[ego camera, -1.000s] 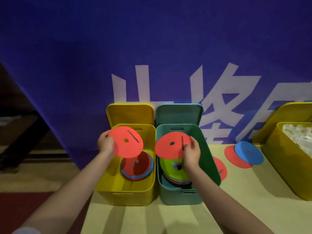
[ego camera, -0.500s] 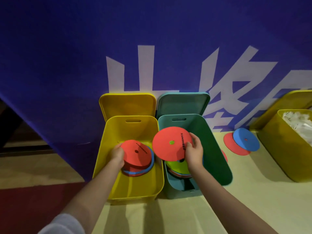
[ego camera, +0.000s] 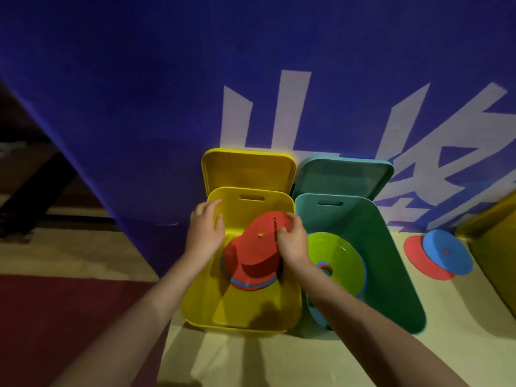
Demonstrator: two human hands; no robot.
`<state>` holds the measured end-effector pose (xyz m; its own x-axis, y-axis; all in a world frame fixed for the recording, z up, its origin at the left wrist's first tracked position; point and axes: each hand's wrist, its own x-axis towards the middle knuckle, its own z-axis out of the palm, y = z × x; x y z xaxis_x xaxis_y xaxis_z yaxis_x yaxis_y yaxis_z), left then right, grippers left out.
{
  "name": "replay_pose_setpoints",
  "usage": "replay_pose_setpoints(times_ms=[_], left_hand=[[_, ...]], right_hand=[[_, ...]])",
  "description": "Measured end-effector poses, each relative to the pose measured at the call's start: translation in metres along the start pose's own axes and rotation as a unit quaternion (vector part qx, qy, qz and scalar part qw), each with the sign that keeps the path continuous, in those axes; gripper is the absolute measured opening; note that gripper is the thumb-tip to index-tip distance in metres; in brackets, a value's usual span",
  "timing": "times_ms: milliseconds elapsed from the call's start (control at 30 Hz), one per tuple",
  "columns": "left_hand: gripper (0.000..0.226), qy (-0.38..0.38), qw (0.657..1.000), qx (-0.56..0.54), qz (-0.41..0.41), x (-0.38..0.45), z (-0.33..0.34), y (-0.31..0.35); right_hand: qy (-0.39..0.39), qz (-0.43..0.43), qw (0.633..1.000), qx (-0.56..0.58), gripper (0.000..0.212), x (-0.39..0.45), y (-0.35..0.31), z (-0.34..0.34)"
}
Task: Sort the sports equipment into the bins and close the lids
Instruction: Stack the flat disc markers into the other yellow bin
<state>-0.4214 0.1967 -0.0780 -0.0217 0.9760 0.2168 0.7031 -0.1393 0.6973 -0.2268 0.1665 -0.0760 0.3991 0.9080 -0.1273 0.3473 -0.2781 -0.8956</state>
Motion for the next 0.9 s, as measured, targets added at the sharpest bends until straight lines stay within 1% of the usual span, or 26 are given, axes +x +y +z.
replay_pose_setpoints(times_ms=[67, 167, 233, 333, 367, 400, 433, 500, 600, 700, 767, 800, 833, 900], left_hand=[[0.049, -0.022, 0.999, 0.017, -0.034, -0.002, -0.002, -0.015], [0.053, -0.094, 0.987, -0.032, -0.130, -0.005, -0.003, -0.037], [0.050, -0.115, 0.983, -0.060, -0.133, -0.006, -0.006, -0.046], [0.047, -0.097, 0.983, -0.093, -0.121, -0.008, -0.009, -0.045], [0.047, -0.090, 0.984, -0.098, -0.121, -0.009, -0.008, -0.045], [0.047, -0.083, 0.985, -0.097, -0.120, -0.009, -0.007, -0.045], [0.047, -0.077, 0.985, -0.094, -0.120, -0.009, -0.005, -0.045], [0.047, -0.068, 0.986, -0.094, -0.119, -0.010, -0.004, -0.045], [0.047, -0.066, 0.986, -0.090, -0.125, -0.011, -0.003, -0.044], [0.045, -0.069, 0.985, -0.088, -0.135, -0.011, -0.002, -0.045], [0.045, -0.057, 0.986, -0.072, -0.141, -0.011, -0.002, -0.043], [0.046, -0.040, 0.989, -0.043, -0.133, -0.013, -0.003, -0.039], [0.047, -0.020, 0.994, -0.002, -0.106, -0.015, -0.005, -0.036], [0.050, 0.009, 0.997, 0.071, -0.023, -0.019, -0.008, -0.026]], right_hand=[[-0.022, -0.002, 0.999, -0.036, 0.051, 0.000, -0.002, 0.019], [-0.021, 0.020, 0.998, -0.057, 0.054, 0.002, 0.009, 0.042], [-0.006, 0.038, 0.998, -0.043, 0.054, 0.004, 0.018, 0.054], [0.007, 0.091, 0.996, -0.012, 0.050, 0.006, 0.041, 0.067], [-0.005, 0.110, 0.994, -0.015, 0.045, 0.007, 0.052, 0.071], [-0.024, 0.131, 0.991, -0.033, 0.041, 0.007, 0.062, 0.075], [-0.039, 0.150, 0.985, -0.070, 0.042, 0.008, 0.074, 0.080], [-0.038, 0.169, 0.974, -0.148, 0.048, 0.010, 0.086, 0.086], [-0.051, 0.140, 0.977, -0.155, 0.045, 0.010, 0.080, 0.089], [-0.053, 0.143, 0.971, -0.181, 0.046, 0.012, 0.075, 0.086], [-0.073, 0.145, 0.975, -0.153, 0.046, 0.011, 0.064, 0.082], [-0.087, 0.131, 0.979, -0.131, 0.047, 0.010, 0.057, 0.079], [-0.097, 0.105, 0.983, -0.113, 0.048, 0.009, 0.050, 0.075], [-0.100, 0.030, 0.992, -0.073, 0.046, 0.005, 0.032, 0.058]])
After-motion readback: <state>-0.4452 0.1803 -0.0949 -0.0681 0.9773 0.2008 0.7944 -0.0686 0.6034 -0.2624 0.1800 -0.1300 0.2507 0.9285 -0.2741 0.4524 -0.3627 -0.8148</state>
